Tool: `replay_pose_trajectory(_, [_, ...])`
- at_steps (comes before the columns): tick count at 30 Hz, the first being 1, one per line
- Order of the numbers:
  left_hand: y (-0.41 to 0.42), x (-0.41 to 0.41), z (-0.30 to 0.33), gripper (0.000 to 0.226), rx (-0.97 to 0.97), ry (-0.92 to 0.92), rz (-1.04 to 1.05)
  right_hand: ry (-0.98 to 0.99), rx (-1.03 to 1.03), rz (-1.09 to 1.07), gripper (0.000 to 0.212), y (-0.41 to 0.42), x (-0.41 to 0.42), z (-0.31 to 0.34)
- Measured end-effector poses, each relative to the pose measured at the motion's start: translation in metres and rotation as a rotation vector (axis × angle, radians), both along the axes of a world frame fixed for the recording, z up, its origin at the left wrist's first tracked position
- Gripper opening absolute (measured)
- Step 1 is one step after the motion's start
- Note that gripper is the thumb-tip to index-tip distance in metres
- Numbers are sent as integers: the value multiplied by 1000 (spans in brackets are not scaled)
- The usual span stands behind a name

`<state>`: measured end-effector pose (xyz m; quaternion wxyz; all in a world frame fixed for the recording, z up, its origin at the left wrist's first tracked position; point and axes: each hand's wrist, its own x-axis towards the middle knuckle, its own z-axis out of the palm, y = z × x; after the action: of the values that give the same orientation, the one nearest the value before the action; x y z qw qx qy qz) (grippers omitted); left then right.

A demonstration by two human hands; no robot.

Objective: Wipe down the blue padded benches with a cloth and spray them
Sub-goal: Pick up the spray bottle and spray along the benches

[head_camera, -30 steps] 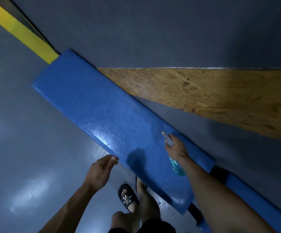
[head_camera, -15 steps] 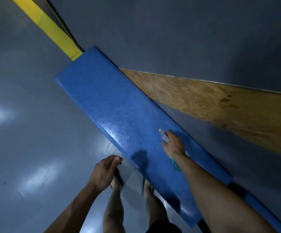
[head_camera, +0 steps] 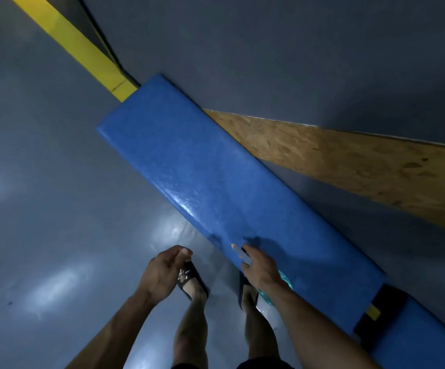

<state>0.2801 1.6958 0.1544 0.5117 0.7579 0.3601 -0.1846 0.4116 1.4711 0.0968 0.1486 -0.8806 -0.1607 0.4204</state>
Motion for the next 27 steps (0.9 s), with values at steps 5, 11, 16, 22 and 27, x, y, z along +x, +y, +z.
replay_pose_trajectory(5, [44,-11,1,33,3,-6,-15,14,19,-135,26,39,1,0])
replay_pose_trajectory(11, [85,-16,5,27,-17,-3,3,-55,16,-249,29,71,41,7])
replay_pose_trajectory(16, [105,-15,10,27,-33,-14,0,-113,-65,-251,28,84,60,8])
replay_pose_trajectory(22, [125,-5,12,27,-15,-27,-28,-145,7,-498,28,91,86,7])
replay_pose_trajectory(27, [139,21,12,25,-26,-34,-30,-188,35,-593,17,100,114,14])
